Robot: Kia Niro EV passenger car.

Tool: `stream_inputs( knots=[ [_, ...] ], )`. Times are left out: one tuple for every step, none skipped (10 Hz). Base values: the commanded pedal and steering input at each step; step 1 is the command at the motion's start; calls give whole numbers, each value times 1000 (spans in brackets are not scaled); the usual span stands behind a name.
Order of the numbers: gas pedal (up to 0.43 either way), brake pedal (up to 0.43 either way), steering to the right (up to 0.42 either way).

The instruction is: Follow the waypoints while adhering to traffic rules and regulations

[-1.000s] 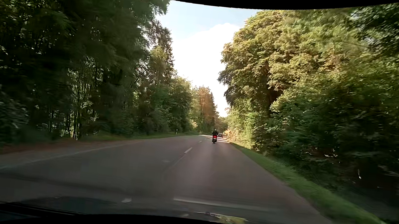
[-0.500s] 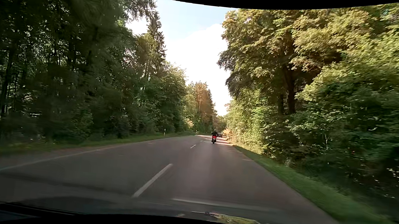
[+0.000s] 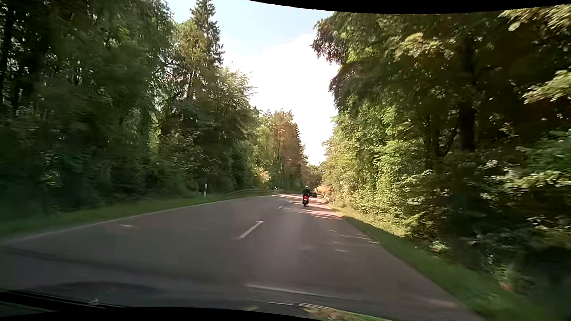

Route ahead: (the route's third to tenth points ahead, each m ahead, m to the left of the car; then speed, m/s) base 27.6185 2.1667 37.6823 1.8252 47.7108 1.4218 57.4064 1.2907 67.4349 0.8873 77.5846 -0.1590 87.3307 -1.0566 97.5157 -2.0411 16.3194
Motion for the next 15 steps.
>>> stream_inputs(
  knots=[
    [220, 12, 8],
    [220, 6, 8],
    [220, 12, 8],
    [240, 6, 8],
    [240, 12, 8],
    [240, 12, 9],
    [240, 12, 8],
    [240, 12, 8],
    [240, 12, 8],
    [240, 12, 7],
    [240, 12, 5],
    [240, 12, 5],
    [240, 12, 5],
    [240, 12, 5],
    [240, 12, 5]
  ],
)
